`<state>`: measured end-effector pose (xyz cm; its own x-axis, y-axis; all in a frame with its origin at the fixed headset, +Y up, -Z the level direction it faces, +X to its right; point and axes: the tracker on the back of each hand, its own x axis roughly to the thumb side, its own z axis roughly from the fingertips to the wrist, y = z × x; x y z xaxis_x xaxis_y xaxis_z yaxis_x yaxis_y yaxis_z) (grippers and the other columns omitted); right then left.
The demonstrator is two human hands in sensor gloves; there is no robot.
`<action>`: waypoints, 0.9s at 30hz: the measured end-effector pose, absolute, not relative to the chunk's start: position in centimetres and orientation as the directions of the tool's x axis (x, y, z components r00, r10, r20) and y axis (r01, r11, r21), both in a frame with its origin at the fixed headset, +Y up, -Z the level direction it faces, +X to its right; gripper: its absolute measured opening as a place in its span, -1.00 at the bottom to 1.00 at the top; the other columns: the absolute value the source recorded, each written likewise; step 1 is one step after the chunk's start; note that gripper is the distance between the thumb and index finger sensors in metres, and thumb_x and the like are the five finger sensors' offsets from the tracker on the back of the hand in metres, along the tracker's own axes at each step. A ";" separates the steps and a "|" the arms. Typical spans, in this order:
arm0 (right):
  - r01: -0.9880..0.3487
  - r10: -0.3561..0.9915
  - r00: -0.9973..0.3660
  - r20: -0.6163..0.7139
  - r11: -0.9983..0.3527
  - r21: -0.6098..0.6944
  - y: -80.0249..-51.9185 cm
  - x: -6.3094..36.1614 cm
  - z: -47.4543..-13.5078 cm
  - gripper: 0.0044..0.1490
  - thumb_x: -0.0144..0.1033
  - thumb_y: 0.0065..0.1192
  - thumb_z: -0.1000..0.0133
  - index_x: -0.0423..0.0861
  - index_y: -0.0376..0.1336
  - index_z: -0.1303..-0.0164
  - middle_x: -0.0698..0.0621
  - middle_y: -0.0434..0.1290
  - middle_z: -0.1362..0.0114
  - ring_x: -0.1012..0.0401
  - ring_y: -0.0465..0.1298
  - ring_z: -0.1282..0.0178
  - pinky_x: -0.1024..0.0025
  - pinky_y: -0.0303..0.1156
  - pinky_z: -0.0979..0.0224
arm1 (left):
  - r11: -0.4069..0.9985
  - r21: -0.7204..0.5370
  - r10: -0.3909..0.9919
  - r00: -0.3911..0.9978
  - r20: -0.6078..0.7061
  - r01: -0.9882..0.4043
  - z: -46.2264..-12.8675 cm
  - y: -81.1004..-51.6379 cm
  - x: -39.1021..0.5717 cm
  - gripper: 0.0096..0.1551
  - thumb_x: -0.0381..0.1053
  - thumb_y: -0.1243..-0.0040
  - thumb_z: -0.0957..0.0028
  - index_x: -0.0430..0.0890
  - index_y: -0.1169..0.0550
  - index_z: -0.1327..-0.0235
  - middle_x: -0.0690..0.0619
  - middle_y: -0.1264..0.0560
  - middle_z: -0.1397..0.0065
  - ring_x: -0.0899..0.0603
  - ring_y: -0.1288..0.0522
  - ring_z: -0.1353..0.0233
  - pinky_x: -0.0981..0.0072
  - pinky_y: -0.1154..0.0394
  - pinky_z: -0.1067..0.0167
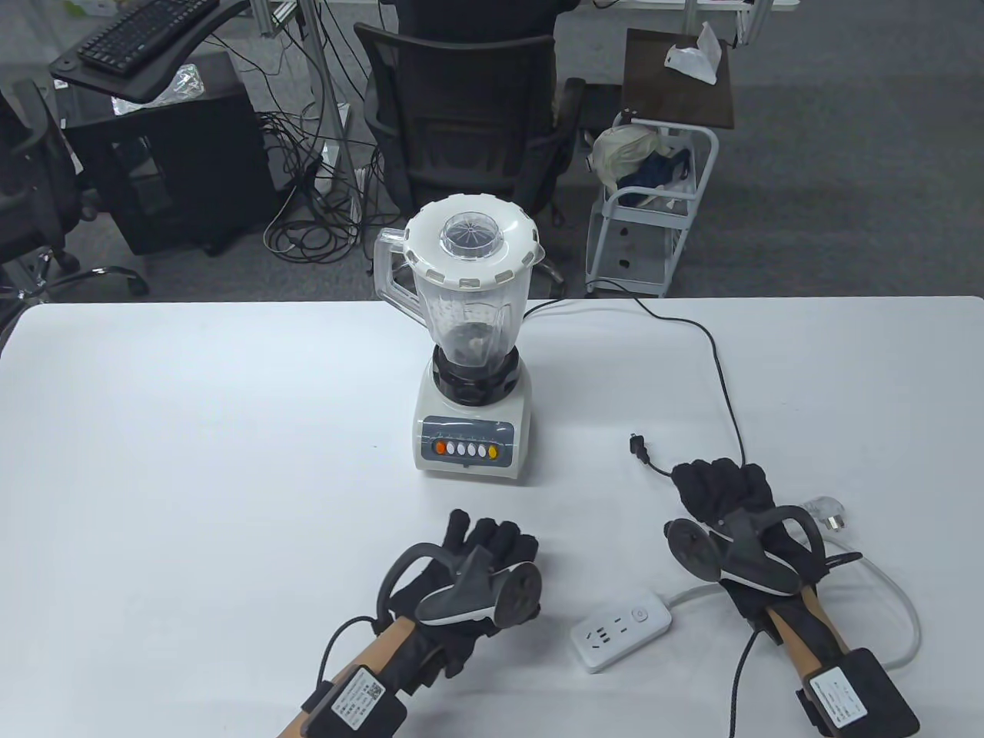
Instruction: Unplug the blender
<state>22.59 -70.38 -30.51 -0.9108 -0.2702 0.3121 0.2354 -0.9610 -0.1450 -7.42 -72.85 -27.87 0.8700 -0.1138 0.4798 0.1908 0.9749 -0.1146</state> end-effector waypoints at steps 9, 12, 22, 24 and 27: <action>0.243 -0.292 -0.904 0.311 -0.952 -0.185 -70.9 24.3 -28.0 0.13 0.23 -0.22 -0.03 -0.24 -0.23 -0.66 -0.36 -0.10 -0.73 -0.44 -0.07 -0.64 -0.45 -0.17 -0.56 | 0.989 0.097 -0.133 0.967 0.219 0.114 -28.4 -70.4 -17.4 0.04 0.49 0.27 0.03 0.09 0.02 -0.74 -0.03 0.04 -0.83 -0.28 0.03 -0.80 -0.39 0.22 -0.59; 0.263 -0.306 -0.904 0.299 -0.949 -0.175 -71.2 24.8 -27.6 0.15 0.23 -0.23 -0.03 -0.25 -0.24 -0.66 -0.38 -0.12 -0.73 -0.45 -0.10 -0.64 -0.46 -0.19 -0.55 | 0.984 0.126 -0.143 0.979 0.143 0.126 -28.6 -70.5 -20.0 0.05 0.50 0.29 0.03 0.11 0.08 -0.74 -0.02 0.12 -0.84 -0.29 0.12 -0.82 -0.44 0.26 -0.58; 0.294 -0.324 -0.911 0.255 -0.944 -0.150 -72.1 26.0 -27.5 0.15 0.23 -0.23 -0.03 -0.25 -0.25 -0.66 -0.38 -0.13 -0.73 -0.46 -0.12 -0.64 -0.47 -0.21 -0.54 | 0.984 0.104 -0.147 0.988 0.033 0.143 -28.8 -72.0 -23.8 0.07 0.51 0.35 0.03 0.11 0.14 -0.74 -0.02 0.17 -0.84 -0.31 0.17 -0.82 -0.48 0.27 -0.56; 0.298 -0.329 -0.909 0.255 -0.942 -0.152 -72.0 25.9 -27.4 0.15 0.23 -0.23 -0.03 -0.25 -0.25 -0.66 -0.38 -0.12 -0.73 -0.46 -0.12 -0.64 -0.47 -0.21 -0.54 | 0.983 0.099 -0.161 0.986 0.034 0.157 -28.7 -72.2 -23.9 0.07 0.51 0.35 0.03 0.11 0.14 -0.74 -0.02 0.17 -0.84 -0.31 0.17 -0.82 -0.48 0.27 -0.56; 0.298 -0.328 -0.909 0.257 -0.943 -0.151 -71.9 25.8 -27.4 0.15 0.23 -0.22 -0.03 -0.25 -0.25 -0.66 -0.38 -0.12 -0.73 -0.46 -0.12 -0.64 -0.47 -0.21 -0.54 | 0.979 0.093 -0.183 0.982 0.038 0.179 -28.6 -72.4 -23.8 0.06 0.51 0.35 0.03 0.11 0.14 -0.74 -0.03 0.16 -0.84 -0.31 0.17 -0.81 -0.48 0.26 -0.56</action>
<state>25.80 -71.94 -27.45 -0.9088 -0.3284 0.2574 0.2979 -0.9426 -0.1508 -23.83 -72.40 -28.60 0.9823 -0.1832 0.0385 0.1790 0.9794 0.0931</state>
